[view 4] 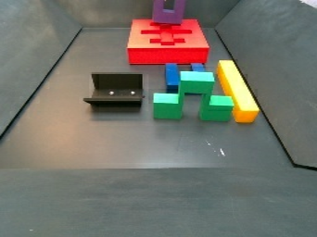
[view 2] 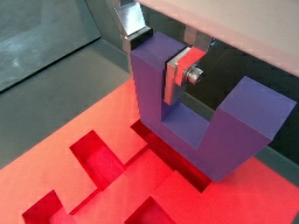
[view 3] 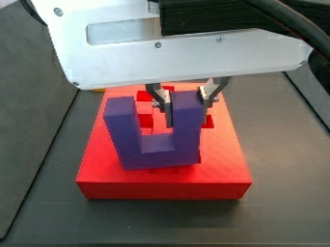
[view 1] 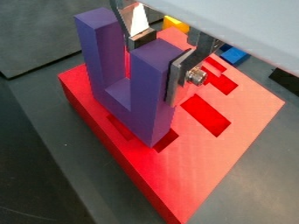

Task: Pick up the purple object. Move up. Move to above the board. Insert the purple object.
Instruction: Insert the purple object.

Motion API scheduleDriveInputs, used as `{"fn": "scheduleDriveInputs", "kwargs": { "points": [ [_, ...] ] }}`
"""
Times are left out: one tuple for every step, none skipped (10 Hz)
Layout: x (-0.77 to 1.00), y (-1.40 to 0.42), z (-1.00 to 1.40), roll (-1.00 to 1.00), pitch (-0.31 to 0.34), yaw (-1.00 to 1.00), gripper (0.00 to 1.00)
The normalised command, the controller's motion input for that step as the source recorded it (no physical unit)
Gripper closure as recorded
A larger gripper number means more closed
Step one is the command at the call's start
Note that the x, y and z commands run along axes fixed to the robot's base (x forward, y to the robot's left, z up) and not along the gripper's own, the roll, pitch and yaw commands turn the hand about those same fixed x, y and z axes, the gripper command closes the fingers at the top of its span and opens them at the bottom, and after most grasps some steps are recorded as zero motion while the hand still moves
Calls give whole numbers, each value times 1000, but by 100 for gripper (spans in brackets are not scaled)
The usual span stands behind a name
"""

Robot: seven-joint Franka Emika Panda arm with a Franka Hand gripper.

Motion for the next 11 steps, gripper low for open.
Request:
{"fn": "scheduleDriveInputs", "kwargs": {
  "points": [
    [29, 106, -60, 174, 0, -80, 100],
    [51, 100, -26, 133, 0, -54, 100],
    [37, 106, -17, 77, 0, -17, 100],
    [54, 37, -43, 87, 0, 0, 100],
    [103, 0, -97, 129, 0, 0, 100],
    [283, -103, -137, 173, 0, 0, 100],
    [309, -89, -189, 194, 0, 0, 100],
    [374, -120, -234, 173, 16, -20, 100],
    [423, -146, -263, 161, 37, -34, 100],
    [277, -40, -234, 160, 20, -43, 100],
    [214, 0, -226, 129, 11, -60, 100]
  ]
}}
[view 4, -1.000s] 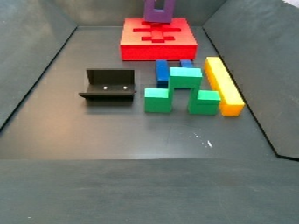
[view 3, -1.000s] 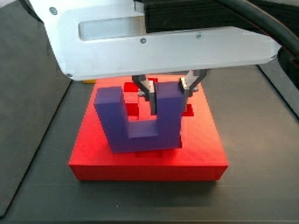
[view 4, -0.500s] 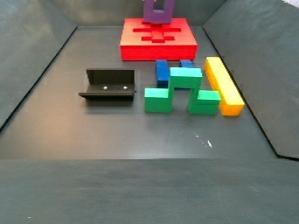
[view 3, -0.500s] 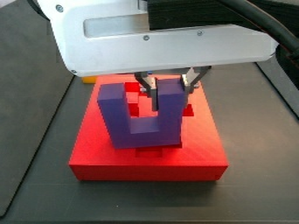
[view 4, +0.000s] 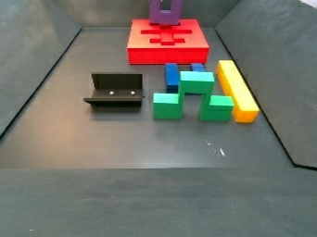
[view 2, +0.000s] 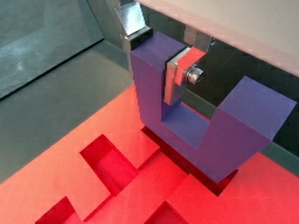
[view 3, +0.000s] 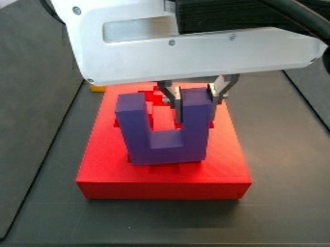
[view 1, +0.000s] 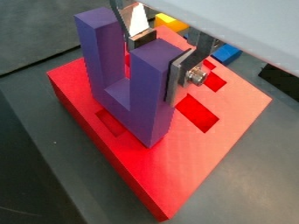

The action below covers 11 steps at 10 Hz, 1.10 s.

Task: Pick up the purple object. Move up. Move to above the board. Insert the purple object.
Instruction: Insert the purple object.

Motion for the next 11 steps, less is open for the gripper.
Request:
{"fn": "scheduleDriveInputs", "kwargs": {
  "points": [
    [226, 40, -214, 113, 17, -89, 100],
    [286, 63, -240, 96, 26, -111, 100],
    [291, 26, -229, 94, 23, -106, 100],
    [46, 0, -291, 71, 0, -86, 100],
    [-129, 0, -326, 0, 0, -74, 100],
    [-114, -91, -240, 0, 0, -29, 100],
    [-143, -9, -31, 0, 0, -14, 100],
    [-237, 0, 20, 0, -36, -23, 100],
    [-540, 0, 91, 17, -149, 0, 100],
    [-566, 0, 197, 20, -166, 0, 100],
    [-609, 34, 194, 29, -186, 0, 100]
  ]
}}
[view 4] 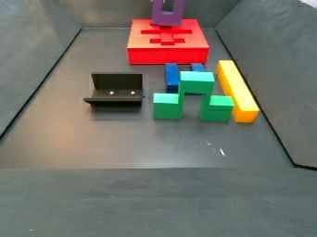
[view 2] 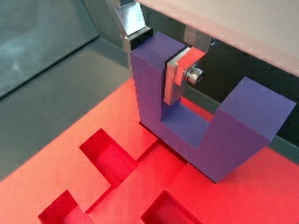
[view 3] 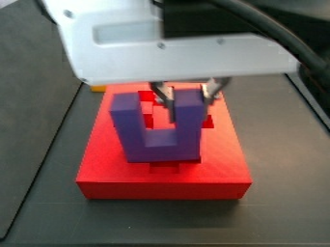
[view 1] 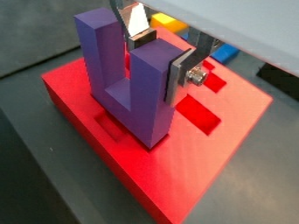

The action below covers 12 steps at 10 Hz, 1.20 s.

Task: Pick up the purple object. Move up. Move to above the board. Insert the purple object.
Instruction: Insert the purple object.

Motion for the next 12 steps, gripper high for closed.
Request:
{"fn": "scheduleDriveInputs", "kwargs": {
  "points": [
    [-214, 0, 0, 63, -161, 11, 100],
    [-3, 0, -194, 73, -123, 37, 100],
    [0, 0, -249, 50, -97, 29, 100],
    [280, -171, -6, 21, 0, 14, 100],
    [669, -226, 0, 0, 83, 0, 100],
    [420, -86, 0, 59, 84, 0, 100],
    [0, 0, 0, 0, 17, 0, 100],
    [0, 46, -54, 0, 0, -6, 100],
    [0, 160, -69, 0, 0, -29, 100],
    [0, 157, -83, 0, 0, -40, 100],
    [0, 146, -91, 11, 0, -49, 100],
    [0, 60, -63, 11, 1, -17, 100]
  ]
}}
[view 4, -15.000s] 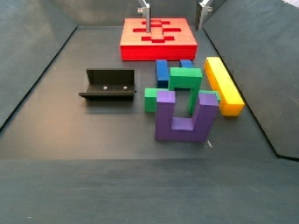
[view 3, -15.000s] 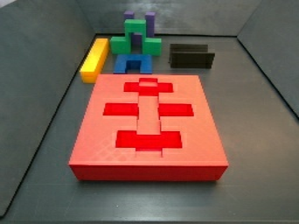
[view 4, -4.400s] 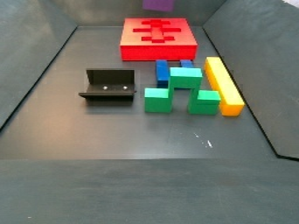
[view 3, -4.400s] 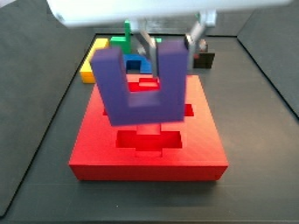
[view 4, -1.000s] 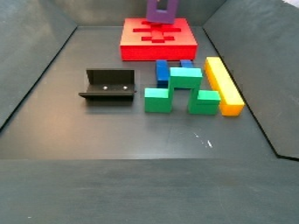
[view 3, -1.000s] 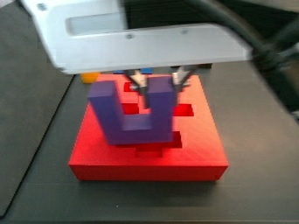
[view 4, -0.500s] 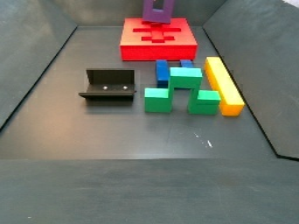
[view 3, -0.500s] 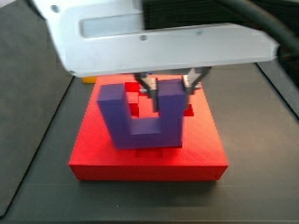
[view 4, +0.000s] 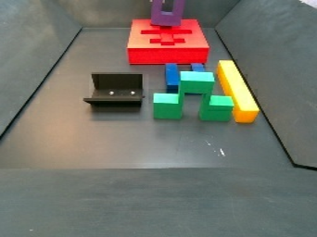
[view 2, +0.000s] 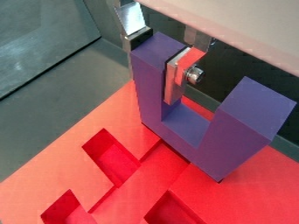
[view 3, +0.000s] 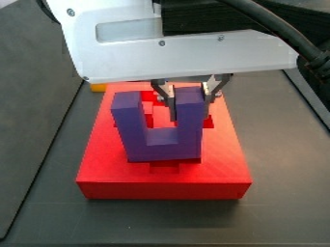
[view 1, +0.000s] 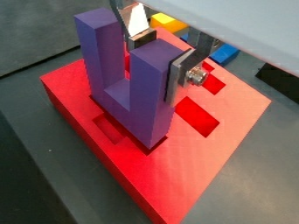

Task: Pick up the purple object. Move up. Move to above the board. Insert the purple object.
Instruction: Insert the purple object.

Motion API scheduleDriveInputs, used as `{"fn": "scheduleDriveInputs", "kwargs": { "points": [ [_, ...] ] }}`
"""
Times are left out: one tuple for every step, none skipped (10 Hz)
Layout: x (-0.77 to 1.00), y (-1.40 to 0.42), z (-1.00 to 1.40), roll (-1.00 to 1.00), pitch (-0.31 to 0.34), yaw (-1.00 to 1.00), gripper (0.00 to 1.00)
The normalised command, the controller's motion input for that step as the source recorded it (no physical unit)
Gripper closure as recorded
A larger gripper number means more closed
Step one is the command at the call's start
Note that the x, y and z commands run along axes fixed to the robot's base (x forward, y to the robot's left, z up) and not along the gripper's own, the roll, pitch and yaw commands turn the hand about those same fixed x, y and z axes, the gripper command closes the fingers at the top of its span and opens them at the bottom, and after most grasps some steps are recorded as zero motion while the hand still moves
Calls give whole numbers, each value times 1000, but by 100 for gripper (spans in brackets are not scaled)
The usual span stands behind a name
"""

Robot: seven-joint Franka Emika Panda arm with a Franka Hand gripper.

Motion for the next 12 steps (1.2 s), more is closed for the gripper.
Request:
{"fn": "scheduleDriveInputs", "kwargs": {
  "points": [
    [0, 0, -103, 0, 0, 0, 100],
    [114, -209, -80, 0, 9, 0, 100],
    [43, -200, -180, 51, 0, 0, 100],
    [0, -106, -309, 104, 0, 0, 100],
    [34, 0, -400, 94, 0, 0, 100],
    [123, 11, -451, 84, 0, 0, 100],
    [180, 6, -597, 29, 0, 6, 100],
    [271, 0, -714, 11, 0, 17, 100],
    [334, 0, -777, 0, 0, 26, 100],
    [151, 0, -606, 0, 0, 0, 100],
    [0, 0, -31, -23, 0, 0, 100],
    [0, 0, 0, 0, 0, 0, 100]
  ]
}}
